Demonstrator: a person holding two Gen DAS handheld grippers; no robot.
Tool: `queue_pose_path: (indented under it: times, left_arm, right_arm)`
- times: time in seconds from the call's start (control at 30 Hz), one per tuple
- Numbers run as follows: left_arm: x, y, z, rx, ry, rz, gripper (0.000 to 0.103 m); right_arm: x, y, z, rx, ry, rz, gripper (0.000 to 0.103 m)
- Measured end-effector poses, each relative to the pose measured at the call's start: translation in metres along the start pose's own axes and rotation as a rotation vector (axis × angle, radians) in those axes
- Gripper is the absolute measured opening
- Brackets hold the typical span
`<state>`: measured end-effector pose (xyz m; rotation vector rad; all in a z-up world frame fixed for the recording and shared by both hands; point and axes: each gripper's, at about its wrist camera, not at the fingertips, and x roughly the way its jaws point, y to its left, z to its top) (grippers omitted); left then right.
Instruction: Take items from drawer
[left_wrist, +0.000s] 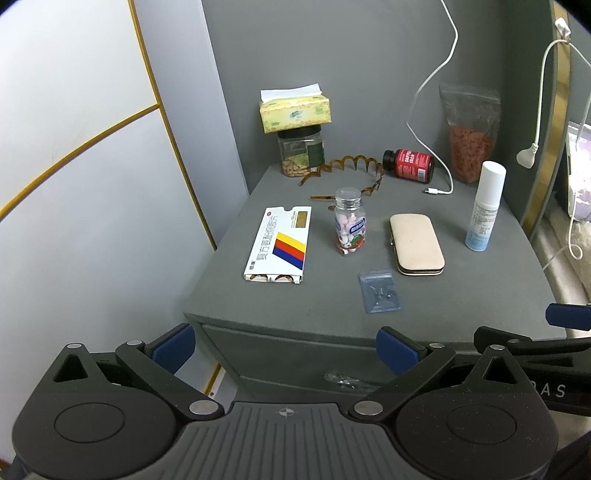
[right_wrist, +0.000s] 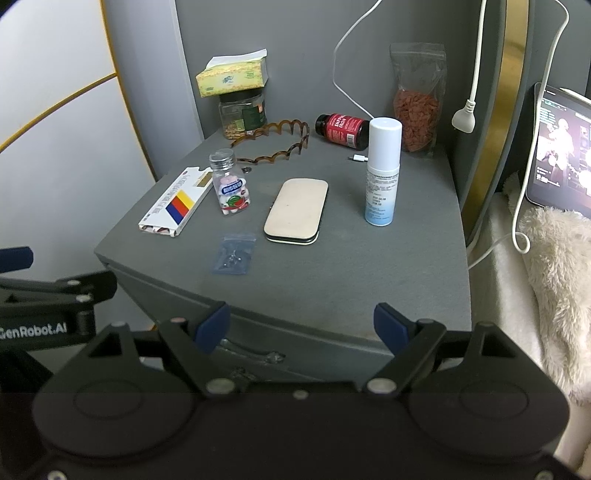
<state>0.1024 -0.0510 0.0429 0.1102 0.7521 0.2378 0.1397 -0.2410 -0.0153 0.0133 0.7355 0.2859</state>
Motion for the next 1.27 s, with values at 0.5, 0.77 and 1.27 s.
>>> queue_pose_path:
  times: [0.5,0.77,1.27]
  left_arm:
    - [0.01,-0.014,0.002,0.072,0.019,-0.017,0.103]
    - [0.04,-0.021,0.007,0.092,0.034,-0.065,0.103]
    - [0.067,-0.004,0.014,0.051,0.049,-0.095,0.103]
  right_arm:
    - [0.002,-0.004,-0.001,0.017,0.011,-0.035,0.084]
    - [0.015,-0.009,0.006,0.053,0.035,-0.035,0.084]
    - [0.035,0.011,0.014,0.033,0.061,-0.036,0.084]
